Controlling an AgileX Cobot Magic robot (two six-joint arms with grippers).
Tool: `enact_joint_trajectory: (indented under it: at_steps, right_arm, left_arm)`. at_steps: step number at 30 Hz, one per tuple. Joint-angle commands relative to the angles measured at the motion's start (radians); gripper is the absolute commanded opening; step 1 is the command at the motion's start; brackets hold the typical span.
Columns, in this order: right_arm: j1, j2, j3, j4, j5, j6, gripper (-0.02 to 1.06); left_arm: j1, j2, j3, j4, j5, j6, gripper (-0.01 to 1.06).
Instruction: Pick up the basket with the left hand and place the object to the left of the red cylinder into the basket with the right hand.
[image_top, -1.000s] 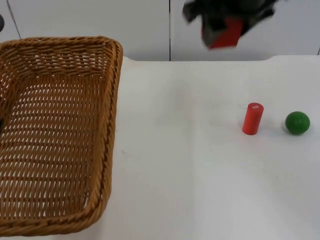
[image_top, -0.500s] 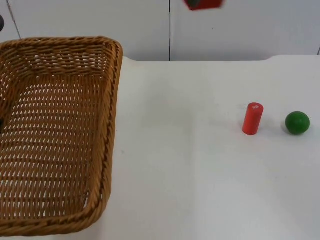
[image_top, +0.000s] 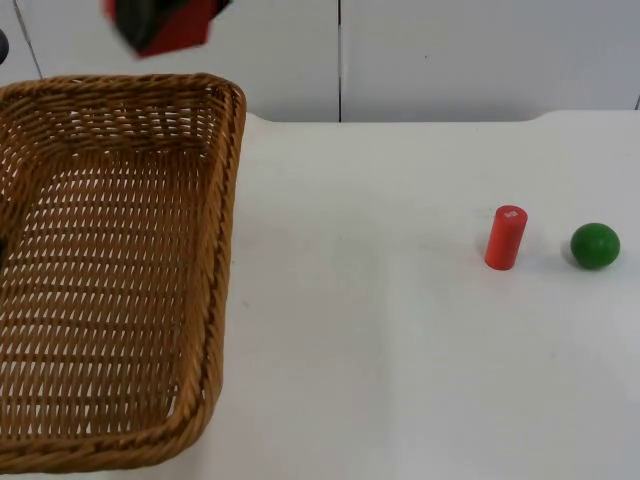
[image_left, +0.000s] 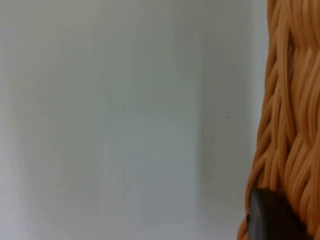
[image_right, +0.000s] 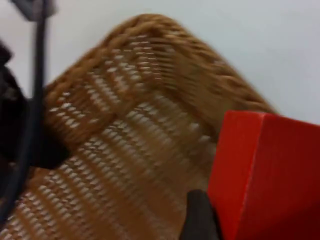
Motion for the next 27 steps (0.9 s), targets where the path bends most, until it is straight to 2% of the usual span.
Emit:
enact_joint_trajectory:
  at_steps: [1,6,7,8,9,10,14,15,16,18,20,27]
  right_arm:
    - [0.018,0.053,-0.028,0.002,-0.017,-0.017,0.0]
    - [0.018,0.102,-0.028,0.026,-0.017,-0.017,0.01]
    - [0.018,0.116,-0.028,0.026,-0.015,-0.017,0.04]
    - [0.018,0.125,-0.028,0.026,-0.013,-0.017,0.1]
    - [0.018,0.135,-0.028,0.026,-0.013,-0.017,0.24]
    - [0.018,0.135,-0.028,0.026,-0.013,-0.017,0.24]
    - [0.018,0.14,-0.028,0.024,-0.021,-0.017,0.68]
    - [0.018,0.14,-0.028,0.024,-0.021,-0.017,0.68]
    - [0.018,0.14,-0.028,0.024,-0.021,-0.017,0.76]
    - [0.016,0.131,-0.028,0.02,-0.015,-0.017,0.87]
    - [0.016,0.126,-0.028,0.018,-0.011,-0.017,0.89]
    - [0.014,-0.006,-0.028,-0.156,0.022,0.093,0.9]
  left_arm:
    - [0.003,-0.008,0.001,-0.03,0.013,0.002,0.0]
    - [0.003,-0.008,0.001,-0.033,0.013,0.002,0.0]
    - [0.003,-0.008,0.001,-0.033,0.013,0.002,0.0]
    - [0.003,-0.008,0.001,-0.033,0.013,0.002,0.0]
    - [0.003,-0.008,0.001,-0.033,0.013,0.002,0.0]
    - [0.003,-0.008,0.001,-0.033,0.013,0.002,0.0]
    - [0.003,-0.008,0.001,-0.035,0.013,0.002,0.0]
    - [0.003,-0.008,0.001,-0.035,0.013,0.002,0.0]
    - [0.003,-0.008,0.001,-0.035,0.013,0.002,0.0]
    - [0.003,-0.008,0.001,-0.035,0.013,0.002,0.0]
    - [0.003,-0.008,0.001,-0.035,0.013,0.002,0.0]
    - [0.003,-0.008,0.001,-0.037,0.009,0.002,0.0]
